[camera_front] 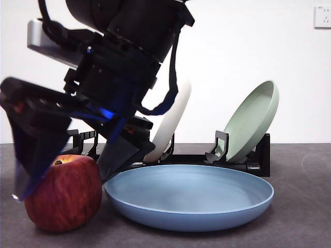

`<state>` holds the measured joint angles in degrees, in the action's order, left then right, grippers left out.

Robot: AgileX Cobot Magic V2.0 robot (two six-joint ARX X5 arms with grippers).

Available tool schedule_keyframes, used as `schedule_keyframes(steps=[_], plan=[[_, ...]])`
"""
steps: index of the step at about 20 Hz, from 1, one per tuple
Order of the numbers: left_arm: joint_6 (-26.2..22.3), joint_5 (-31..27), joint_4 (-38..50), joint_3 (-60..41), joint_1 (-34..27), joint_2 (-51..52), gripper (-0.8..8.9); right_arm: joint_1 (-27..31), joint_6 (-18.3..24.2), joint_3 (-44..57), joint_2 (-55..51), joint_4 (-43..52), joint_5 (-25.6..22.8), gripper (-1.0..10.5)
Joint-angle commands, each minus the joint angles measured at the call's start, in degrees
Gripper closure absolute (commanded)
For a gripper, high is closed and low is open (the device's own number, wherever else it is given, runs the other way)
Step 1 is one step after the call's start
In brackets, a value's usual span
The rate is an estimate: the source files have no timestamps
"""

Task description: Take the blue plate from the plate rack,put the plate on the table,take the apple from the table,put the apple in the plate

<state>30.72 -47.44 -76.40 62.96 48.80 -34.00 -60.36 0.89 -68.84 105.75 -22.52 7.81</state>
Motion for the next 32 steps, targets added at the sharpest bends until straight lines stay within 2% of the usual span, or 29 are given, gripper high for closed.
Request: schedule_keyframes(steps=[1, 3, 7, 12, 16, 18, 24, 29, 32], plan=[[0.83, -0.44, 0.09, -0.37, -0.04, 0.17, 3.82, -0.37, 1.27, 0.02, 0.55, 0.48, -0.92, 7.9], [0.83, -0.44, 0.09, -0.37, -0.04, 0.17, 3.82, -0.44, 2.45, 0.02, 0.55, 0.46, -0.96, 9.7], [0.83, -0.44, 0.31, -0.37, -0.04, 0.17, 3.82, -0.57, 2.47, -0.02, 0.13, 1.33, -2.27, 9.6], [0.76, -0.04, 2.97, -0.37, 0.00, 0.17, 3.82, -0.22, 2.47, -2.10, -7.85, 0.94, -3.02, 9.6], [-1.16, 0.52, 7.37, -0.37, 0.81, -0.37, 3.83, 1.53, 2.47, -2.16, -16.50, -4.79, -10.38, 9.6], [-3.32, 2.97, 10.73, -0.37, 1.36, -0.87, 3.83, 3.89, 2.38, -2.16, -19.71, -10.23, -12.63, 9.6], [-11.10, 8.98, 21.07, -0.37, 1.86, -5.16, 3.82, 12.63, 0.42, -1.79, -20.24, -22.36, -12.20, 9.6], [-14.58, 10.82, 24.96, -0.37, 1.84, -10.40, 3.82, 13.46, -1.79, 1.44, -18.99, -19.56, -7.67, 9.6], [-15.96, 12.74, 26.69, -0.37, 1.84, -12.90, 3.82, 13.38, -2.58, 3.15, -16.81, -16.83, -7.69, 9.6]])
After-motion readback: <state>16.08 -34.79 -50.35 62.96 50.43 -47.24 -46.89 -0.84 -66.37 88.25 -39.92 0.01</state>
